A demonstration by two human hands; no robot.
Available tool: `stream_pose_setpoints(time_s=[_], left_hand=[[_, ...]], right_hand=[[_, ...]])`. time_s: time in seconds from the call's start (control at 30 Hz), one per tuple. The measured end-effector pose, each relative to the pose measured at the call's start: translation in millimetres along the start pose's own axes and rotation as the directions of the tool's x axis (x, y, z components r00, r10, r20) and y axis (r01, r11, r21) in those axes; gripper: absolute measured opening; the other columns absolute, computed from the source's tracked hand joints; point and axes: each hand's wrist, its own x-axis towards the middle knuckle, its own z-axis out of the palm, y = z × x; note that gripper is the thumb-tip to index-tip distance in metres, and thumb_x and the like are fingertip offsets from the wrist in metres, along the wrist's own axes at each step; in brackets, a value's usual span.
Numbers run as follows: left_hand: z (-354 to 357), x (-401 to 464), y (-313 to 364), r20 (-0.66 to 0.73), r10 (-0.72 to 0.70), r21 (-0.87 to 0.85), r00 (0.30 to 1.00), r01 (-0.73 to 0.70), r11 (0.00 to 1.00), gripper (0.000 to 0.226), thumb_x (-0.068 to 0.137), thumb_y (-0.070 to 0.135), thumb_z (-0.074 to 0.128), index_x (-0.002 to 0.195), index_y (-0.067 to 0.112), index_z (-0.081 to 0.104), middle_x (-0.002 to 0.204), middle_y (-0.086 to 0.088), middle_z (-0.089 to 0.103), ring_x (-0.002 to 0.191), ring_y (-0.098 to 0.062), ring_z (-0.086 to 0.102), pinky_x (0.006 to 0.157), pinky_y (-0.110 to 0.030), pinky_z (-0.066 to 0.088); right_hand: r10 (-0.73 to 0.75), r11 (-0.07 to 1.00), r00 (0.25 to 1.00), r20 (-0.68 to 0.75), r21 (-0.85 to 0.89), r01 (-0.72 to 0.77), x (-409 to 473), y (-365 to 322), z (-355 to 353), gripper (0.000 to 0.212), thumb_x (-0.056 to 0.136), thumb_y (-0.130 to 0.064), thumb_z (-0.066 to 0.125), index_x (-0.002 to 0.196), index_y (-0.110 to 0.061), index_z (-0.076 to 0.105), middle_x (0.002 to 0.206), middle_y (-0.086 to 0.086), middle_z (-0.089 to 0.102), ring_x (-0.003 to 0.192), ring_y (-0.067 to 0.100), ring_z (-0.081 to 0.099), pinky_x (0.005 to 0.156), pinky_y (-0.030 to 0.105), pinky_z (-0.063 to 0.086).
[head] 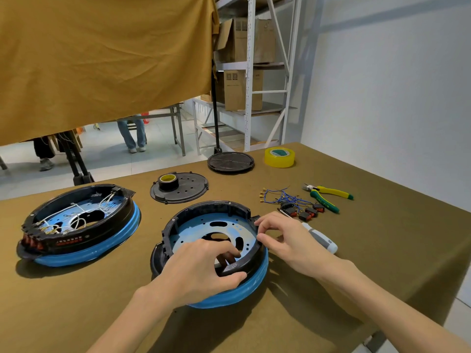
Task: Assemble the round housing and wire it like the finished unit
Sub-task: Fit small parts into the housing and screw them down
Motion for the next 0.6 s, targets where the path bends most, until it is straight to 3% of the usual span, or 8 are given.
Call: stream_pose_setpoints(time_s=[0.23,0.4,0.6], left_hand=[[1.8,1.5,-2.3,0.0,-0.001,0.002,1.0,0.001,1.0,0.056,0.081,0.08,0.05,0.12,0.043,0.067,0.096,0.03,0.068,0.092,0.013,0.062,0.077,-0.01,0.054],[1.4,0.9,-2.0,-0.013,0.001,0.01,1.0,-0.001,1.0,0.055,0.081,0.081,0.05,0.119,0.044,0.066,0.097,0.03,0.069,0.092,0.014,0.061,0.075,-0.01,0.054],[-0.1,0.7,-0.7,-0.002,0.0,0.006,1.0,0.0,1.0,0.054,0.081,0.079,0.051,0.119,0.044,0.066,0.097,0.031,0.068,0.092,0.012,0.062,0.076,-0.012,0.055]], right_hand=[[0.021,0.995,0.999,0.034,0.099,-0.024,-3.0,6.1,-3.0,0.02,0.101,-0.029,0.062,0.091,-0.046,0.063,0.123,-0.033,0.058,0.12,-0.006,0.055,0.091,0.018,0.05],[-0.014,1.0,0.999,0.047,0.002,0.014,1.4,5.4,-2.6,0.012,0.101,-0.031,0.058,0.095,-0.04,0.062,0.122,-0.025,0.058,0.121,-0.003,0.054,0.101,0.021,0.048],[-0.022,0.998,0.999,0.033,-0.051,0.023,2.4,1.7,-1.6,0.005,0.101,-0.036,0.057,0.1,-0.036,0.061,0.115,-0.022,0.061,0.115,-0.001,0.056,0.098,0.018,0.048]])
